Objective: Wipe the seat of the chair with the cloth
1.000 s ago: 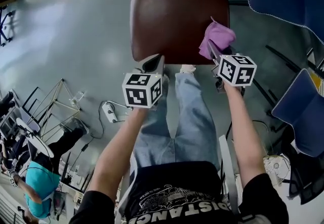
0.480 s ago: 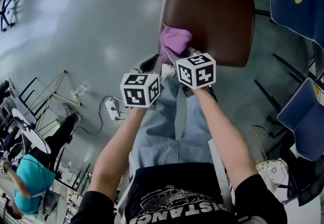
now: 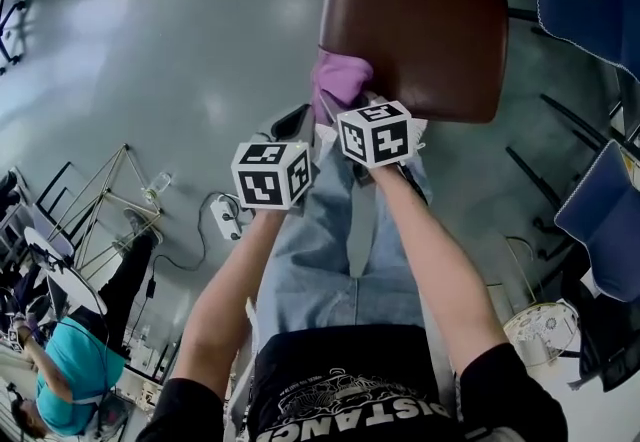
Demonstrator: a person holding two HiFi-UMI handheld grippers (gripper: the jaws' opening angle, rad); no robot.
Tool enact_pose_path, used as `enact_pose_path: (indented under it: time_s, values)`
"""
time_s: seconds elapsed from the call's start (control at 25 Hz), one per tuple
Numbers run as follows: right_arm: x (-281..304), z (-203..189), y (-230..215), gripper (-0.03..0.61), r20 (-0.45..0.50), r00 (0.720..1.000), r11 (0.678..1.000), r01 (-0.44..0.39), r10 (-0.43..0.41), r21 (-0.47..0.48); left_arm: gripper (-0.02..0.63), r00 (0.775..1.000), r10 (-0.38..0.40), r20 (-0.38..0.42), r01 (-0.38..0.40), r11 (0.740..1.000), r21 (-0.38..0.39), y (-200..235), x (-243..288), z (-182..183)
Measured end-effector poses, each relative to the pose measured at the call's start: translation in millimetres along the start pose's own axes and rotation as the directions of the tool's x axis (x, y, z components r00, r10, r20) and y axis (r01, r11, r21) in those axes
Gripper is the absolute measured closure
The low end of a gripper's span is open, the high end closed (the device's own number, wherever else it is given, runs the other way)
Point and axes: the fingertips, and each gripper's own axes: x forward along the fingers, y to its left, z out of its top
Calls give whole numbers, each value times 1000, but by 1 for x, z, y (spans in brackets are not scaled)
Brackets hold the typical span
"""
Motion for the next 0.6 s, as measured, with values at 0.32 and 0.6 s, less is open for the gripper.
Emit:
enact_pose_path:
  time_s: [0.32,0.6]
  values:
    - [-41,-14,-46,518,21,1000,999,16,-17,46,617,1000,-23,-19,23,999,36,-48,26,-5]
    - [-86,-26,-90,518,30,999,998,36,-38,53,617,998,-50,-40,52,997,62,-108,51,-14]
